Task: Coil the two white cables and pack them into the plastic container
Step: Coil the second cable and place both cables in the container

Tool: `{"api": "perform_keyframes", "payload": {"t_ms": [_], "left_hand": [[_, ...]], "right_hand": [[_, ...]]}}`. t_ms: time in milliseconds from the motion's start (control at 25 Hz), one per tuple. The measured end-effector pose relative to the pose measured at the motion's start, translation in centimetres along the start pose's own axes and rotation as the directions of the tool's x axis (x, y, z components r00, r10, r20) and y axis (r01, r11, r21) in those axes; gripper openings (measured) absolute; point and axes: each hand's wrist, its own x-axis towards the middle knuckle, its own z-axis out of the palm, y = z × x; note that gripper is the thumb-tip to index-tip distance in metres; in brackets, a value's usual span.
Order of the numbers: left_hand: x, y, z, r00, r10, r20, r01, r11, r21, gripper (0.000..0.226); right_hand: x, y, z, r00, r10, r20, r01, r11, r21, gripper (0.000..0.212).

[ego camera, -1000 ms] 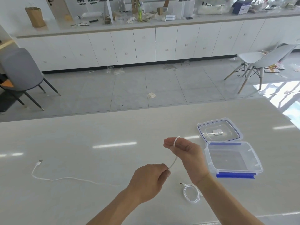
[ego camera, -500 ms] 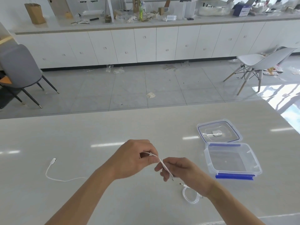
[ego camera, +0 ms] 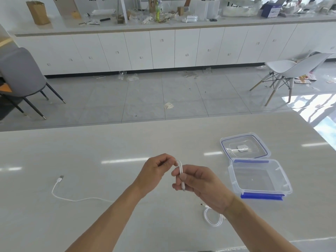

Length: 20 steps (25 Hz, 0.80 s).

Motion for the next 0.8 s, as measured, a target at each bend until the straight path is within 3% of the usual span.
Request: {"api": "perform_keyframes", "payload": {"t_ms": [160,400,560,680,800], "left_hand": [[-0.6,-1.6,3.0,0.999,0.026,-0.041,-0.03,0.995,-0.095,0.033],[-1.9,-2.0,5.1,0.992,-0.06,-0.115,0.076,0.986,0.148,0.044],[-2.8,-1.0,5.4,0.996,-0.07,-0.053,0.083,0.952,0.294,0.031],[-3.4,-0.4,5.1,0.998,-0.061,-0.021,0.064,0.914,0.4,0.028],[-3.7,0.7,3.3,0.999,-0.048,0.004,0.041,0.878,0.477,0.023]], "right_hand": [[1.5,-0.1,0.4,0.994,-0.054,-0.097,0.063,0.994,0.093,0.022],[2.5,0.7,0.4,0.957,-0.105,-0.269,0.147,0.979,0.14,0.034],[3.1,0.8,0.5,0.927,-0.117,-0.356,0.15,0.986,0.068,0.029],[3.5,0.7,0.0,0.923,-0.176,-0.342,0.102,0.97,-0.222,0.017],[3.4,0.8,-1.1,0.964,-0.193,-0.182,0.072,0.851,-0.519,0.011]]}}
